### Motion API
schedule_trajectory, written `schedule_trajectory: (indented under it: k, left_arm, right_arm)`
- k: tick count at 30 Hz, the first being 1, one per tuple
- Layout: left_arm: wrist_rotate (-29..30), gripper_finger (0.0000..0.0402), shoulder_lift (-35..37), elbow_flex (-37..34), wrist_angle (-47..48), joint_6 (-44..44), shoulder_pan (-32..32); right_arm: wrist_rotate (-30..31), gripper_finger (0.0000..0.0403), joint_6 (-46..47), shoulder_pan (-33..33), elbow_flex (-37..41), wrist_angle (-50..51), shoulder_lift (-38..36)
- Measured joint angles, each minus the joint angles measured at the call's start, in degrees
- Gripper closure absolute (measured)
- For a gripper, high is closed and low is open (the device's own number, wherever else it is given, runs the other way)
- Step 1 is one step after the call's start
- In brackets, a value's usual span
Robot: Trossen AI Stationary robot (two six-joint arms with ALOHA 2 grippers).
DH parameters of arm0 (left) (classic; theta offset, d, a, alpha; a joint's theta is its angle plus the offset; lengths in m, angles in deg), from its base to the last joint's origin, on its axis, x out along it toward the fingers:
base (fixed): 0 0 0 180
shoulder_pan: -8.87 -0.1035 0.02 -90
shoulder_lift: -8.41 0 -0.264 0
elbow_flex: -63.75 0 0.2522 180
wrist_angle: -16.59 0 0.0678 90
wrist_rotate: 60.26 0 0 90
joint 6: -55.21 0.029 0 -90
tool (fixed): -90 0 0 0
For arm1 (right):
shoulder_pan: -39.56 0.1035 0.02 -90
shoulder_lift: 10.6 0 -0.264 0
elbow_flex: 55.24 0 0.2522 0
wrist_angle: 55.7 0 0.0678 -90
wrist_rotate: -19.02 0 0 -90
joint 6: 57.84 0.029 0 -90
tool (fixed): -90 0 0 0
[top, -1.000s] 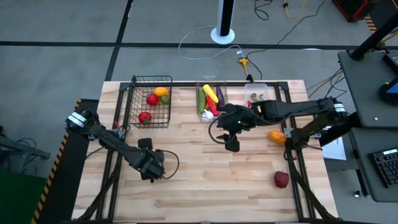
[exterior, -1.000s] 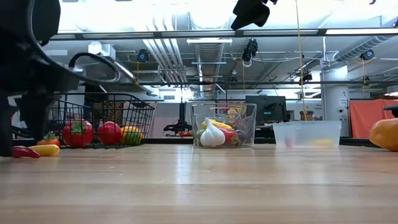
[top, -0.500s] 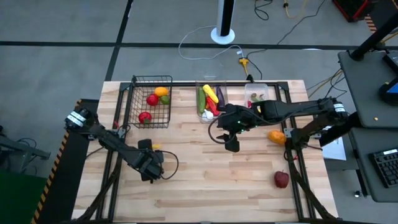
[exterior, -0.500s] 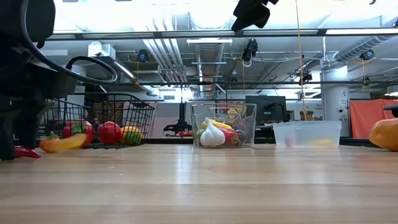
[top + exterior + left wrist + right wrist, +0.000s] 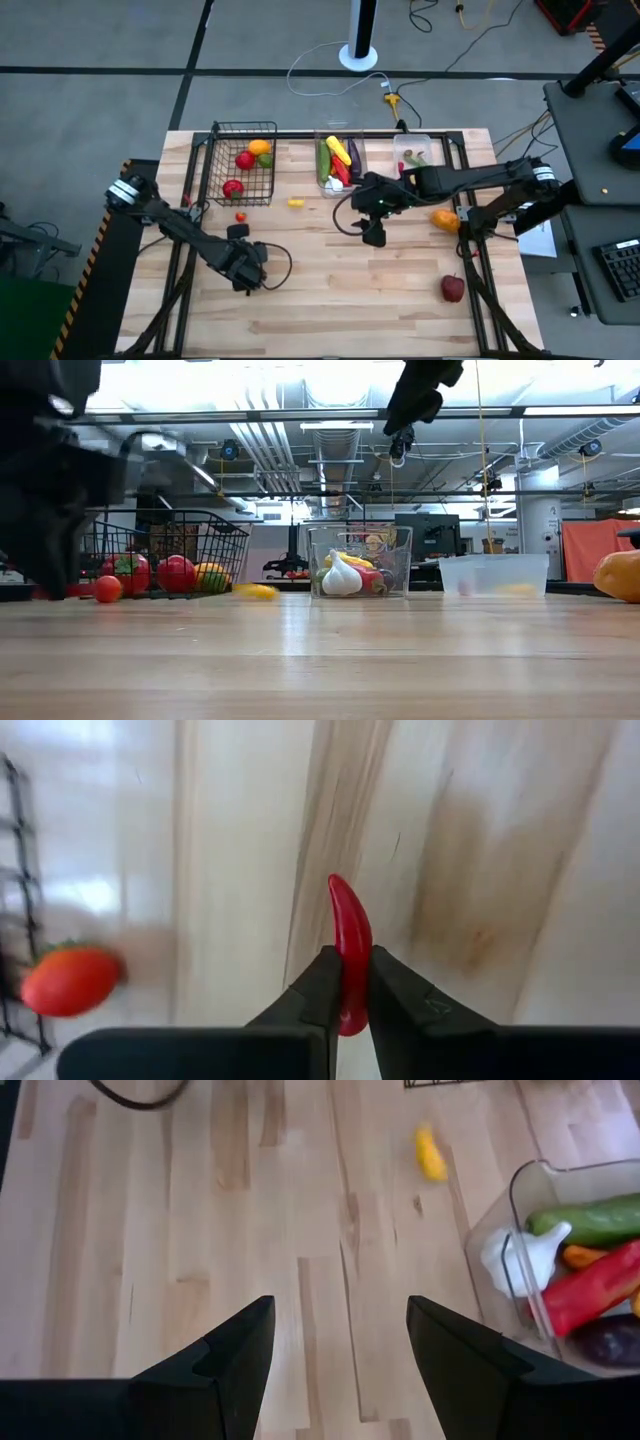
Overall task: Sort produce into baskets
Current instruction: Put the red chili pepper into the right transparent bin
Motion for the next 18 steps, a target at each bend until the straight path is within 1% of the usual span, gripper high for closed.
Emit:
schedule_trajectory:
  k: [6,11,13,18]
  left_arm:
    - [7.01,0.0387,2.64,3.62,-3.83,4.54,0.13]
    - [13.36,0.0389,6.91,3.83,-13.18,10.65,0.15]
    - [15.79,0.0389,8.61,3.47,-17.43,13.29,0.15]
    - [19.82,0.0389,11.05,3.34,-29.16,21.11,0.15]
  right_arm:
    - [-0.01,0.0184,-1.0,0.64,4.44,-5.67,0.0]
    - [-0.08,0.0184,-2.58,2.2,10.59,-16.69,0.0]
    - [-0.06,0.0184,-3.17,2.83,13.73,-24.16,0.0]
    - [-0.05,0.0184,-6.59,4.68,23.36,-50.62,0.82]
